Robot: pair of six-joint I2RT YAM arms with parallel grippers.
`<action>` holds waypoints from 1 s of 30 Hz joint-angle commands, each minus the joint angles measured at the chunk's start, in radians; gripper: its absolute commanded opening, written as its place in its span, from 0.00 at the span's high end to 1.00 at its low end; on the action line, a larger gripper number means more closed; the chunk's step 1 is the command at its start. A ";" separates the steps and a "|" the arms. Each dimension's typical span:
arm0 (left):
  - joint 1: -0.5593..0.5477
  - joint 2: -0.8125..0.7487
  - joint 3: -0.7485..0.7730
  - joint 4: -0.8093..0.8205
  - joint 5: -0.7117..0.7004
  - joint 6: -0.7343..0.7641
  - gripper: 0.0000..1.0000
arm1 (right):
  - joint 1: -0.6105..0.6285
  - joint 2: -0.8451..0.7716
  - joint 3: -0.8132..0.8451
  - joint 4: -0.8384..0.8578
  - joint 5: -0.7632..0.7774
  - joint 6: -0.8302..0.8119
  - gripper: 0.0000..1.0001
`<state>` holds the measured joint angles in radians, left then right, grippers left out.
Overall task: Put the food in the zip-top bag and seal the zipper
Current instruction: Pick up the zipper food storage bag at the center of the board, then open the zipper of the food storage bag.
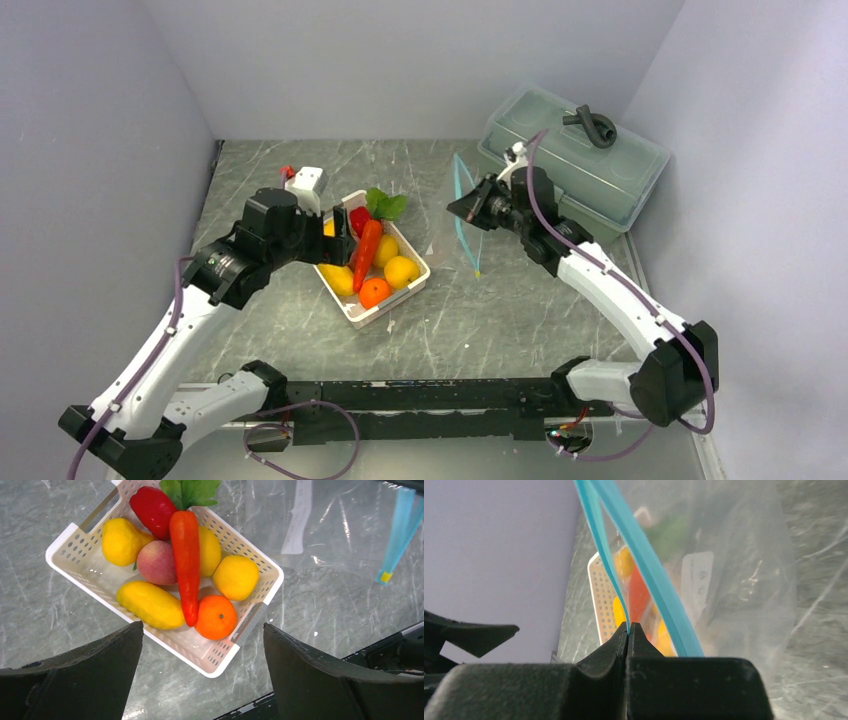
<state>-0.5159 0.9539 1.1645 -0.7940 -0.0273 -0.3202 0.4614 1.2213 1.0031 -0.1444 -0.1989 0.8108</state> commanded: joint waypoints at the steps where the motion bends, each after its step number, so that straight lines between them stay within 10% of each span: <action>1: -0.028 0.018 0.051 0.036 0.003 -0.057 0.07 | 0.074 0.061 0.112 -0.090 0.005 -0.013 1.00; 24: -0.185 0.091 -0.042 0.282 -0.114 -0.330 0.13 | 0.244 0.260 0.379 -0.247 0.005 -0.013 0.91; 25: -0.185 0.089 -0.045 0.289 -0.116 -0.335 0.13 | 0.249 0.261 0.381 -0.247 0.102 -0.013 1.00; 26: -0.186 0.087 -0.047 0.295 -0.121 -0.341 0.13 | 0.256 0.262 0.383 -0.247 0.659 -0.013 1.00; 30: -0.185 0.088 -0.042 0.309 -0.145 -0.365 0.13 | 0.278 0.256 0.375 -0.238 0.755 -0.182 1.00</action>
<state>-0.6975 1.0477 1.1183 -0.5564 -0.1291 -0.6327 0.7258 1.4872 1.3407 -0.3973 0.2108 0.7635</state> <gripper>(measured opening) 0.875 0.016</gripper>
